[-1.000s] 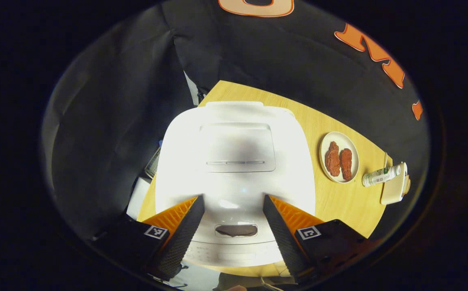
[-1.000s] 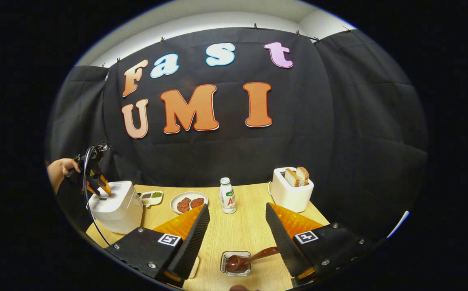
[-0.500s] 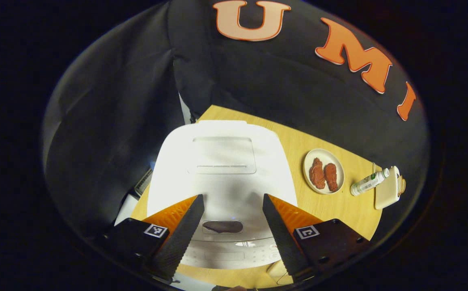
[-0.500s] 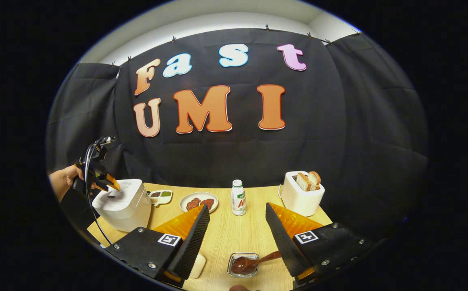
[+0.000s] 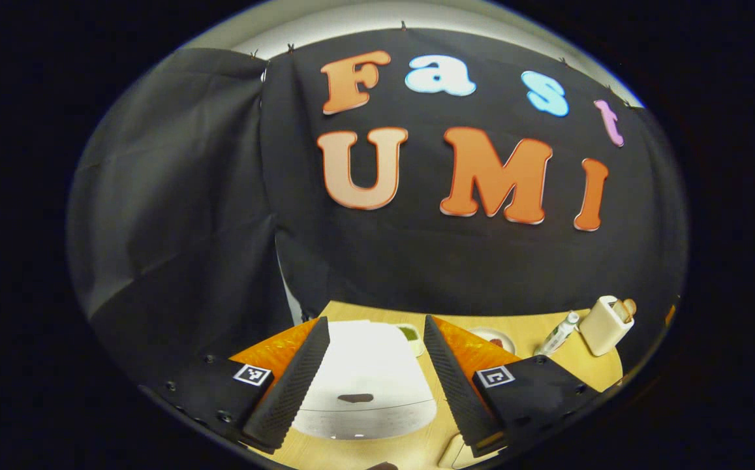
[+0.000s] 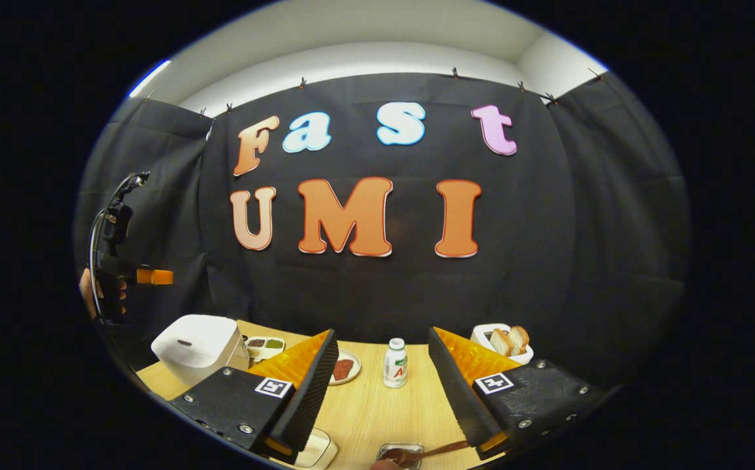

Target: Close the left gripper, press the button to open the rice cooker; take a wooden spoon from the chopstick holder with the right hand, scoop a spoonful of rice and pour it into the rice cooker, then put the wooden spoon back into the chopstick holder.

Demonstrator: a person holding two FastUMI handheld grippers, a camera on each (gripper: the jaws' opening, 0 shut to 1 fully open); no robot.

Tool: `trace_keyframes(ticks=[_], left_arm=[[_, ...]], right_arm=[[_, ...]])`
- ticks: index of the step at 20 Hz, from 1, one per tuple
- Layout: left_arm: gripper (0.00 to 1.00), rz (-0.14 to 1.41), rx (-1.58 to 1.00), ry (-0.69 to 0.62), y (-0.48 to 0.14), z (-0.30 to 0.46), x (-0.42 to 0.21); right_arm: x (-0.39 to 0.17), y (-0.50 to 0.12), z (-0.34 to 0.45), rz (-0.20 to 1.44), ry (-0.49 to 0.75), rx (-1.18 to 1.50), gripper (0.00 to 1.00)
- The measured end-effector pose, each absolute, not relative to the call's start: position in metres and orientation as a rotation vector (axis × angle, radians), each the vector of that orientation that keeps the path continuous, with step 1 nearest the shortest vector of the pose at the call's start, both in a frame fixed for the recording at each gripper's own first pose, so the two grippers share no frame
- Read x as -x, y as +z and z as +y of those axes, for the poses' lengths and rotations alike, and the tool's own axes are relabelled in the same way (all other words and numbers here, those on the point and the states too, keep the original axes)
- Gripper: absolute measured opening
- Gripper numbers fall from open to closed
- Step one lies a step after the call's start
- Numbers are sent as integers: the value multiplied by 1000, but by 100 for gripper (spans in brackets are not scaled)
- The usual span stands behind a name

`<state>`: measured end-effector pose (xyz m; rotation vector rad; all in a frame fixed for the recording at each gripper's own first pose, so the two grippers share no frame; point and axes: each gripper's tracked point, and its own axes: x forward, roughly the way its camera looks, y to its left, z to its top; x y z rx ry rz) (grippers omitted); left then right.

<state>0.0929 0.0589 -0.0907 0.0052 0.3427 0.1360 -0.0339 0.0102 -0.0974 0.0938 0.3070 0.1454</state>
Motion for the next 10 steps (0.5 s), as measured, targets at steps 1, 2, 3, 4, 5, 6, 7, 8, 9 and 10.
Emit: trace_keyframes(ticks=[1,2,3,4,5,6,7,8,9,10], left_arm=[[99,296,-14,123,-74,52,-85],[98,247,-27,122,-64,45,-77],[100,210,-36,124,-54,39,-70],[98,174,-45,125,-45,34,-63],[98,141,-50,123,-37,28,-57],[96,101,-65,110,-28,21,-51],[94,62,-84,110,-18,17,-44],[98,27,-103,104,-11,12,-37],[94,-7,-117,98,-5,6,-31],[95,-36,-121,89,0,-2,-24]], right_arm=[[29,-89,16,284,152,-84,87],[26,-80,20,262,160,-79,87],[23,-72,25,243,165,-76,87],[22,-64,32,224,180,-79,87],[21,-57,39,206,195,-86,87],[20,-50,46,192,207,-94,87],[19,-45,54,179,221,-100,87],[19,-42,58,171,228,-103,87],[19,-41,62,162,240,-104,87],[20,-39,66,155,241,-108,87]])
